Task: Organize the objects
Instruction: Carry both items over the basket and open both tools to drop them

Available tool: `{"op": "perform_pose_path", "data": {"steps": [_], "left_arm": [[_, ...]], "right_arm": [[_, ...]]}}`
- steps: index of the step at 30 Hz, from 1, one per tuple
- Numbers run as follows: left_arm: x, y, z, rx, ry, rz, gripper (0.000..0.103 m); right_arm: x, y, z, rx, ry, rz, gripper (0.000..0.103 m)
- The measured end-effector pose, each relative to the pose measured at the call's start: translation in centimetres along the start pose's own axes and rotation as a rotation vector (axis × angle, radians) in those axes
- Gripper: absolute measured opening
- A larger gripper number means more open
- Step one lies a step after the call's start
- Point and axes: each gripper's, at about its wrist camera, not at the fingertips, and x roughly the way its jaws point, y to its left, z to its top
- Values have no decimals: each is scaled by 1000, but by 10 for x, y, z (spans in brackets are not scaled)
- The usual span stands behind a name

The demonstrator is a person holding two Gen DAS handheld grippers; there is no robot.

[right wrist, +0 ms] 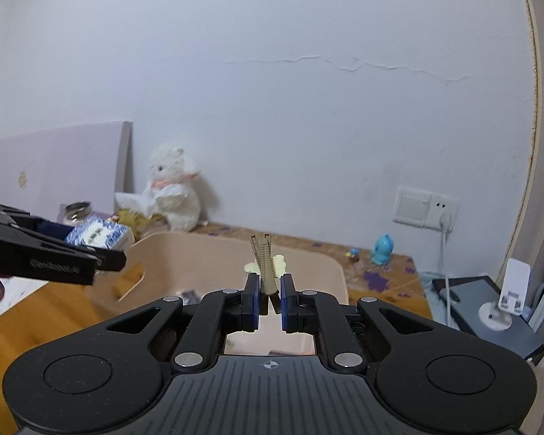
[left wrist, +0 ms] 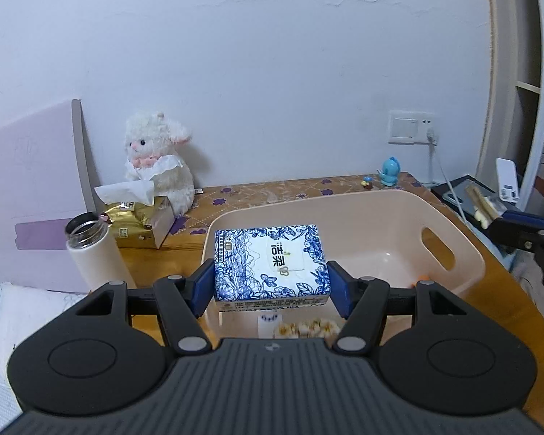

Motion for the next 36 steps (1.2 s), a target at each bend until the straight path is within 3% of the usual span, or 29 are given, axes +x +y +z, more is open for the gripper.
{"op": "perform_pose_path", "data": {"steps": [5, 13, 16, 21, 22, 24, 25, 27, 33, 36], "left_arm": [[48, -9, 7, -9, 80, 18, 66], [116, -9, -14, -29, 267, 28, 66], [122, -13, -18, 19, 274, 62, 66], [122, -12, -17, 16, 282, 48, 66], [121, -11, -17, 8, 282, 39, 66], [116, -10, -15, -1, 269, 29, 67], [114, -11, -14, -2, 265, 29, 72], [106, -13, -11, -5, 251, 34, 80], [79, -20, -6, 3, 210, 19, 83], [63, -20, -7, 6, 190, 6, 85]], "right_arm": [[33, -1, 9, 11, 33, -27, 11], [84, 2, -3, 29, 138, -53, 11], [102, 7, -12, 18, 194, -57, 11], [118, 13, -27, 19, 264, -65, 12], [119, 13, -28, 27, 271, -65, 23], [115, 10, -29, 45, 265, -67, 34], [112, 8, -28, 52, 258, -68, 43], [103, 6, -25, 55, 237, -73, 49], [76, 5, -15, 67, 216, -77, 65], [62, 6, -13, 78, 212, -83, 66]]}}
